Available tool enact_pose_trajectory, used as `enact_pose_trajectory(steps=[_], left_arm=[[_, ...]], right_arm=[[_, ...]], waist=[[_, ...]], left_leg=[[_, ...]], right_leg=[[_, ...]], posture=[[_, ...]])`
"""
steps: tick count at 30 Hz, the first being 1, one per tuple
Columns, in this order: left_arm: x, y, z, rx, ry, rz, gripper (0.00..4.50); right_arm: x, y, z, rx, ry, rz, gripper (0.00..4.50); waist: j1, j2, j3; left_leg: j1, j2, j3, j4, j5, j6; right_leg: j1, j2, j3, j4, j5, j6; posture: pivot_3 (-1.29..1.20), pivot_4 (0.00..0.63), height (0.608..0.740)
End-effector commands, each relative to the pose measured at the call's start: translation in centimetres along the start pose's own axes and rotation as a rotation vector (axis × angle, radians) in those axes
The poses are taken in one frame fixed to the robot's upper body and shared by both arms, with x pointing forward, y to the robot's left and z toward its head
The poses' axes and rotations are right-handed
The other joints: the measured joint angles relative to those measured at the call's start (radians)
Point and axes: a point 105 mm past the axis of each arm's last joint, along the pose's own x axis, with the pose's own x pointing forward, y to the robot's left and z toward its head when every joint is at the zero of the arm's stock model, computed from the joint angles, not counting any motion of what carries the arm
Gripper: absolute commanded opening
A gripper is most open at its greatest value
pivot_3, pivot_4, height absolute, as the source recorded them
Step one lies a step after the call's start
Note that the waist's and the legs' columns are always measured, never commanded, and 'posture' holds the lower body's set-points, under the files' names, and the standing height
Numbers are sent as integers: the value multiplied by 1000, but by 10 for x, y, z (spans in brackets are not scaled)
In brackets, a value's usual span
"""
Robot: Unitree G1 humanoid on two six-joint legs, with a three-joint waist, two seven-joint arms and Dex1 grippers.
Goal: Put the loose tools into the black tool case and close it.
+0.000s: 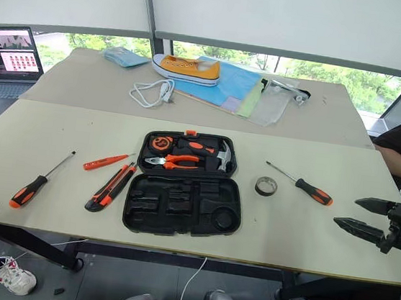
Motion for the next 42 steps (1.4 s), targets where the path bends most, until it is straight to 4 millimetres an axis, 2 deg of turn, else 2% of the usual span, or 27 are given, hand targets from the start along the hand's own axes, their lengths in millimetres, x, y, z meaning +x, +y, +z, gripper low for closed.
enact_pose_trajectory(steps=[1,4,8,12,14,16,18,24,28,32,34,36,37,38,39,41,42], left_arm=[[-1,3,16,36,-15,26,4433],[11,-2,18,29,18,14,4433],[24,-3,27,29,40,-8,4433],[48,-2,35,65,107,-41,4433],[54,3,34,97,144,-20,4433],[66,6,32,77,172,-26,4433],[78,3,27,60,205,-60,4433],[101,-12,7,4,324,-168,4433],[105,-16,-3,3,390,-208,4433],[104,-18,-5,12,393,-227,3375],[101,-18,-6,10,385,-228,2569],[97,-9,3,2,345,-194,1911],[95,-5,8,2,327,-182,1409],[95,-1,21,10,287,-180,1165],[95,-2,43,34,222,-202,910],[94,-7,77,82,123,-263,847],[96,-16,95,127,81,-311,846]], right_arm=[[-8,-6,14,-29,-58,-36,4500],[-7,-10,34,-50,-140,-68,4500],[3,7,66,-99,-220,15,4500],[21,53,98,-215,-252,224,4500],[25,68,105,-227,-260,289,4500],[31,99,115,-285,-270,428,4500],[38,121,123,-336,-290,513,4500],[53,153,143,-419,-367,611,4500],[61,159,148,-436,-381,628,4500],[67,159,147,-448,-374,614,4500],[69,158,143,-449,-359,602,4500],[68,158,141,-442,-352,590,4500],[68,158,140,-439,-351,586,4500],[67,158,139,-438,-348,578,4500],[67,157,138,-435,-343,569,4500],[66,157,135,-428,-335,559,4500],[65,157,132,-417,-325,559,4500]], waist=[[0,0,0],[0,0,0],[1,1,0],[1,1,0],[-2,1,0],[-2,2,0],[-3,2,0],[-6,1,0],[-1,2,0],[0,3,-1],[-1,4,-1],[-2,4,-2],[-4,4,-2],[-5,4,-2],[-6,4,-1],[-4,-1,1],[-1,-4,2]], left_leg=[[0,0,0,0,0,0],[0,0,0,0,0,0],[0,0,0,0,1,-2],[0,0,0,0,2,-3],[0,0,0,0,2,-4],[0,0,0,-1,2,-4],[0,0,0,-1,2,-4],[-1,0,2,0,2,-4],[0,-1,3,1,2,-4],[0,-1,3,1,2,-4],[0,-1,3,2,2,-4],[0,-1,3,2,2,-4],[1,-1,3,2,3,-3],[1,-1,3,2,3,-3],[1,-1,3,2,3,-2],[0,-1,3,3,3,-3],[-1,-1,3,5,3,-3]], right_leg=[[0,0,0,0,0,0],[0,0,0,0,0,0],[0,0,0,1,1,0],[-1,1,0,3,0,0],[-1,1,0,3,1,0],[-1,1,0,2,0,-1],[-2,2,-1,2,0,-2],[-2,2,-3,2,4,-9],[-2,1,-2,3,4,-9],[-2,0,-2,4,4,-9],[-2,0,-2,4,4,-8],[-2,0,-2,5,3,-7],[-2,0,-2,5,2,-6],[-2,0,-2,5,2,-6],[-2,0,-2,6,1,-5],[-3,0,-2,9,0,-5],[-4,0,-3,11,0,-6]], posture=[[0,150,718],[0,150,718],[0,150,718],[0,150,718],[0,150,718],[0,150,718],[0,150,718],[0,150,718],[0,150,718],[0,150,718],[0,150,718],[0,150,718],[0,150,718],[0,150,718],[0,150,718],[0,150,718],[0,150,718]])
